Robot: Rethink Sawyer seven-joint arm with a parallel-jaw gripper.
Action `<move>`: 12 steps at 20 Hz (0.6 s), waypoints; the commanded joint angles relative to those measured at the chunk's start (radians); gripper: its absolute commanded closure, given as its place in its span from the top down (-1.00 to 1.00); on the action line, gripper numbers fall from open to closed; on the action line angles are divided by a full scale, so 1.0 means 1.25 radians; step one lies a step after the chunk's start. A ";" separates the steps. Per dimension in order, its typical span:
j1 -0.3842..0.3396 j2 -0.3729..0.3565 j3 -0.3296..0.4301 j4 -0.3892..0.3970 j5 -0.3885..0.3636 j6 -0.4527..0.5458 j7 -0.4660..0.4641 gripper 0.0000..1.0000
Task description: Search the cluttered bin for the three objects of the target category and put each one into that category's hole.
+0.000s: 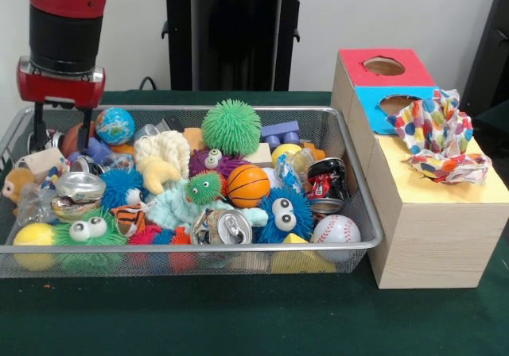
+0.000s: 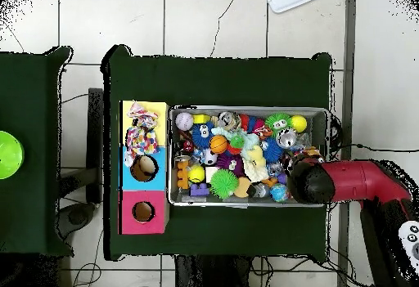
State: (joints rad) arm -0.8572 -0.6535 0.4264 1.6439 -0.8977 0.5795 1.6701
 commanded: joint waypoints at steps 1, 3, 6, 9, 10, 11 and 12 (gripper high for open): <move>-0.048 -0.030 0.047 0.056 -0.009 -0.030 -0.146 1.00; -0.047 -0.038 0.052 0.061 -0.010 -0.027 -0.149 1.00; -0.046 -0.041 0.050 0.069 -0.016 -0.029 -0.133 1.00; -0.046 -0.034 0.051 0.068 -0.021 -0.030 -0.128 1.00; -0.046 -0.031 0.052 0.069 -0.024 -0.031 -0.128 1.00; -0.047 -0.027 0.053 0.069 -0.025 -0.031 -0.128 1.00; -0.047 -0.023 0.054 0.069 -0.027 -0.032 -0.127 1.00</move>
State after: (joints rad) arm -0.9139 -0.6971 0.4365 1.6792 -0.9026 0.5792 1.6701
